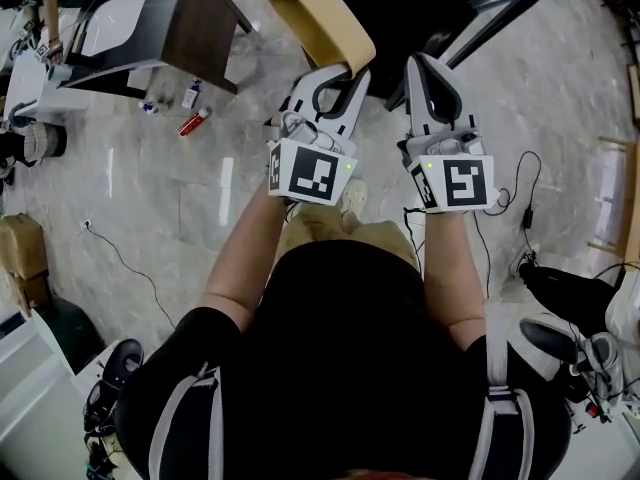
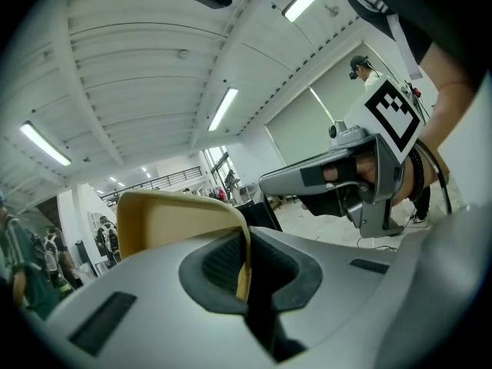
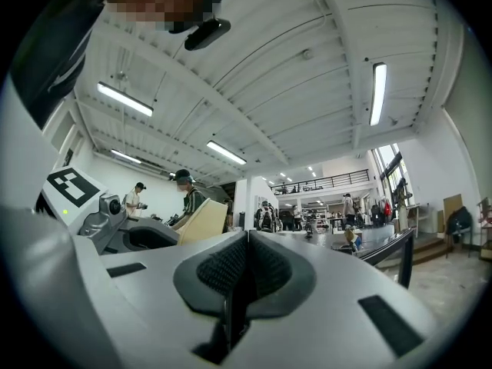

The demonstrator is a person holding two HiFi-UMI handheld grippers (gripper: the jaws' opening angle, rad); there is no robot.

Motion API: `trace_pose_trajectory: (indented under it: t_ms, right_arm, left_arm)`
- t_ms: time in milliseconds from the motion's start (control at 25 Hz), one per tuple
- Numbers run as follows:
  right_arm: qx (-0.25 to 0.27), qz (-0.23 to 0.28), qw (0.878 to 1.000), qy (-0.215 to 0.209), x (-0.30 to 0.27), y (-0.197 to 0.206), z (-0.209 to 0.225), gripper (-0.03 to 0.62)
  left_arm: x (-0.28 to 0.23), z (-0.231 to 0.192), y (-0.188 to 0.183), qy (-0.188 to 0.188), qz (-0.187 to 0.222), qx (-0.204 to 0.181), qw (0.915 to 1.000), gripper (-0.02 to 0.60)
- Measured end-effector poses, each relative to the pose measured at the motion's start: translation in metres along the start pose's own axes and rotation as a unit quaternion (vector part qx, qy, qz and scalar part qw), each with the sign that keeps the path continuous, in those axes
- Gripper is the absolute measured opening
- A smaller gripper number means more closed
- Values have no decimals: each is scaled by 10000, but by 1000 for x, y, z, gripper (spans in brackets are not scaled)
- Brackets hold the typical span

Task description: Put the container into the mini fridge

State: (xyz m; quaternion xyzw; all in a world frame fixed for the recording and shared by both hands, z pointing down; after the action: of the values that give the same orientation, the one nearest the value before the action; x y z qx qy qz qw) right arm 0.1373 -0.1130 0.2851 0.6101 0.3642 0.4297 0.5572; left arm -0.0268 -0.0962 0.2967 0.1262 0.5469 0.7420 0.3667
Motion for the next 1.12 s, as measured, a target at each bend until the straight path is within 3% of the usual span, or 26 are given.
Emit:
trace_pose_trajectory:
  t_ms: [280, 520, 920, 1120]
  right_arm:
    - [-62, -35, 9997, 250, -15, 12, 6, 37]
    - [-169, -94, 9982, 570, -22, 27, 17, 37]
    - [-186, -252, 9952, 926, -40, 45, 38, 37]
    - [-62, -375, 9950, 926, -63, 55, 35, 37]
  left_arm:
    - [-22, -14, 17, 403, -508, -185, 9977, 26]
    - [-42, -23, 33, 996, -1088, -453, 9880, 26]
    - [-85, -42, 67, 2197, -1917, -789, 9533, 26]
    - [-106, -58, 90, 2802, -2237, -759, 9304, 25]
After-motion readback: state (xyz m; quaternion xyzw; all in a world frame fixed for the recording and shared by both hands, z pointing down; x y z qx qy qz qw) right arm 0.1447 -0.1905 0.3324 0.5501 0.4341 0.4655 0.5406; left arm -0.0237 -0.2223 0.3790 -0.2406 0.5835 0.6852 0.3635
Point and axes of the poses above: the fingertips, and each gripper's own axes: x backward along the fingers, z to its right, y out of its underside, the point moved 10 cm from there along x, backward along the fingers, and after that the axes turned 15 degrees about y, right-handed, at the moved point
